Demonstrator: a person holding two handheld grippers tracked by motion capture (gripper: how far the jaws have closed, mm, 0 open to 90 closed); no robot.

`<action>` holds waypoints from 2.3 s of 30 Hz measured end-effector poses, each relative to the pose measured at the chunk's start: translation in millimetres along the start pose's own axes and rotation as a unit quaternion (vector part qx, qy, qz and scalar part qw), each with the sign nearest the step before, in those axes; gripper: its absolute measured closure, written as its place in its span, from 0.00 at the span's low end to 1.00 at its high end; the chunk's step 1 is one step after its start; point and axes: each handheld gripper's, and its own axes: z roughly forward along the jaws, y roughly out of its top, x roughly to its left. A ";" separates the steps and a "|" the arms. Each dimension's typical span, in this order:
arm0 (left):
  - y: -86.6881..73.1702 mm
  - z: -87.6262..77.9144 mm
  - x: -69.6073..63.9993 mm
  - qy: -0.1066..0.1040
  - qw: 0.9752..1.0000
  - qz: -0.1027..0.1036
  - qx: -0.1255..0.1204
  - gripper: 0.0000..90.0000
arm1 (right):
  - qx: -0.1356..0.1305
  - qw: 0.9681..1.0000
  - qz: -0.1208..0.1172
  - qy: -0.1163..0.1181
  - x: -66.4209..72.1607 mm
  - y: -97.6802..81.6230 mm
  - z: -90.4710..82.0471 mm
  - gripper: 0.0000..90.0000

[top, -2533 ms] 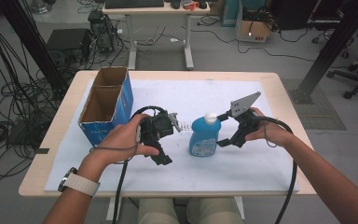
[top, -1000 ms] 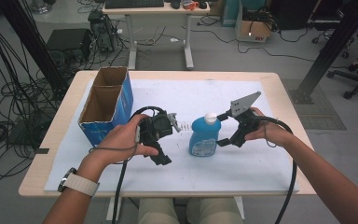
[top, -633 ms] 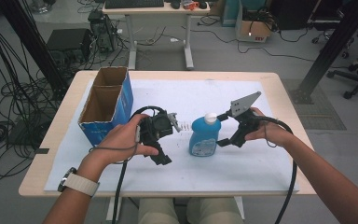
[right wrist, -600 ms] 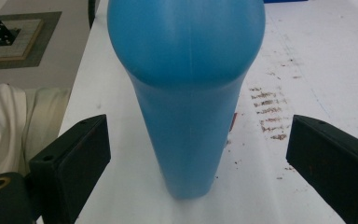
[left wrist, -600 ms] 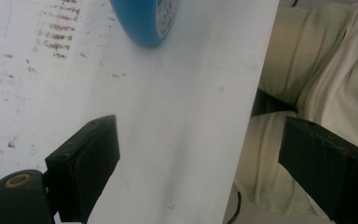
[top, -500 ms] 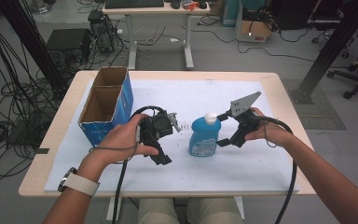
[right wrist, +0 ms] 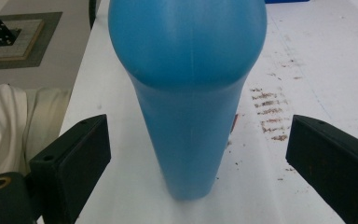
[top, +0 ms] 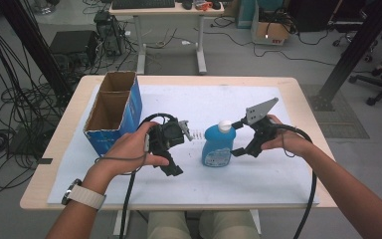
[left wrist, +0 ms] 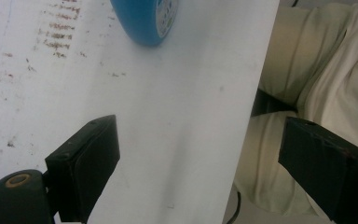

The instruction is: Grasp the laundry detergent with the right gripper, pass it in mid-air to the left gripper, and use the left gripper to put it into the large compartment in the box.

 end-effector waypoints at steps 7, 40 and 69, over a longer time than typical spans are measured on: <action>-0.1 0.5 0.2 0.000 1.000 0.000 0.000 0.14 | 0.004 1.000 0.004 0.000 0.8 -0.1 -0.5 0.07; -2.1 -0.4 1.0 0.002 1.000 -0.002 -0.004 0.14 | -0.009 1.000 0.004 -0.004 0.6 0.1 2.5 0.07; -3.7 -0.2 1.1 0.003 1.000 -0.003 -0.006 0.14 | -0.004 1.000 0.007 -0.010 1.7 1.2 9.2 0.06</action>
